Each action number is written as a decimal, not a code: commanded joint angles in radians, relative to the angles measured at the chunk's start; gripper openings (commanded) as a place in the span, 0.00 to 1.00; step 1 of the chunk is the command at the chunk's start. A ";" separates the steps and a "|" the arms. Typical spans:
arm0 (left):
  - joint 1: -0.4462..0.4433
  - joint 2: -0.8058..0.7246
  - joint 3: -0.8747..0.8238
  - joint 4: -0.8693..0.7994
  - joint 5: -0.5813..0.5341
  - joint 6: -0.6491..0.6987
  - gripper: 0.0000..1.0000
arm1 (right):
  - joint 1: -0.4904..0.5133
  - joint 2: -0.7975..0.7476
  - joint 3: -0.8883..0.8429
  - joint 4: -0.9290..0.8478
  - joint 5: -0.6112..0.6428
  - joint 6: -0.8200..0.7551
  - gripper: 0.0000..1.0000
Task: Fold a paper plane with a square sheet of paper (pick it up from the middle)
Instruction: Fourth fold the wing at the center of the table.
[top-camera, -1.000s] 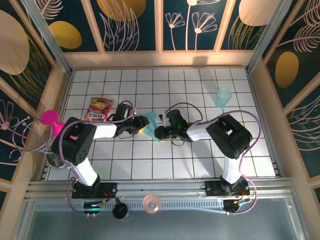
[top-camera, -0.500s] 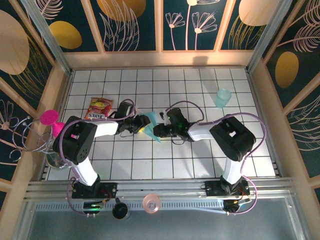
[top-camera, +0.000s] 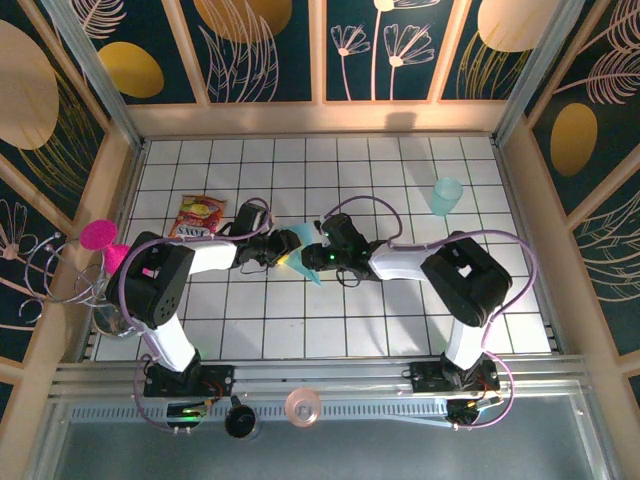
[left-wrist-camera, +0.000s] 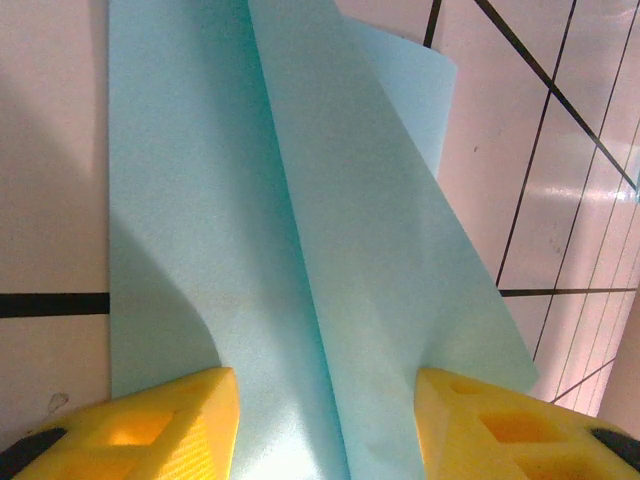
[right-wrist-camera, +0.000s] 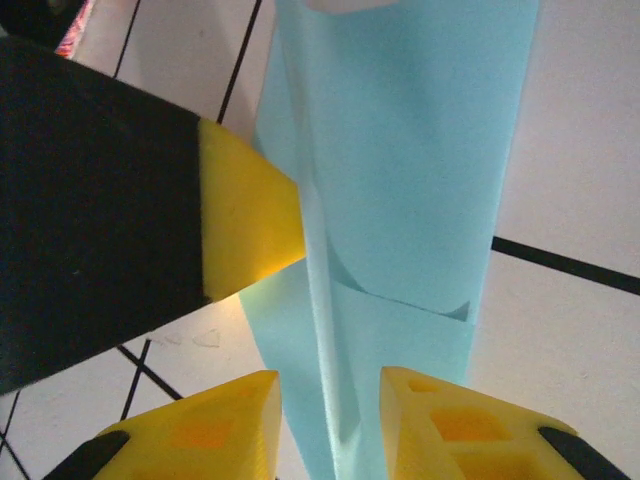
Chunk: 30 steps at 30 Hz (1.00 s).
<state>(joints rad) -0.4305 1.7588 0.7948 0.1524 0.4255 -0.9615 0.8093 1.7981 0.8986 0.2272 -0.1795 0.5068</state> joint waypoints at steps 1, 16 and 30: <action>-0.002 0.060 -0.016 -0.080 -0.068 0.030 0.50 | 0.011 0.029 0.033 -0.032 0.041 -0.007 0.32; -0.002 0.059 -0.009 -0.085 -0.064 0.025 0.51 | 0.016 0.089 0.064 -0.014 -0.004 -0.017 0.22; -0.002 0.011 -0.008 -0.084 -0.073 0.017 0.50 | 0.000 0.079 0.010 0.055 -0.069 -0.002 0.05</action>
<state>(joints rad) -0.4309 1.7580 0.7998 0.1421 0.4240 -0.9619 0.8169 1.8751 0.9295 0.2417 -0.2123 0.5041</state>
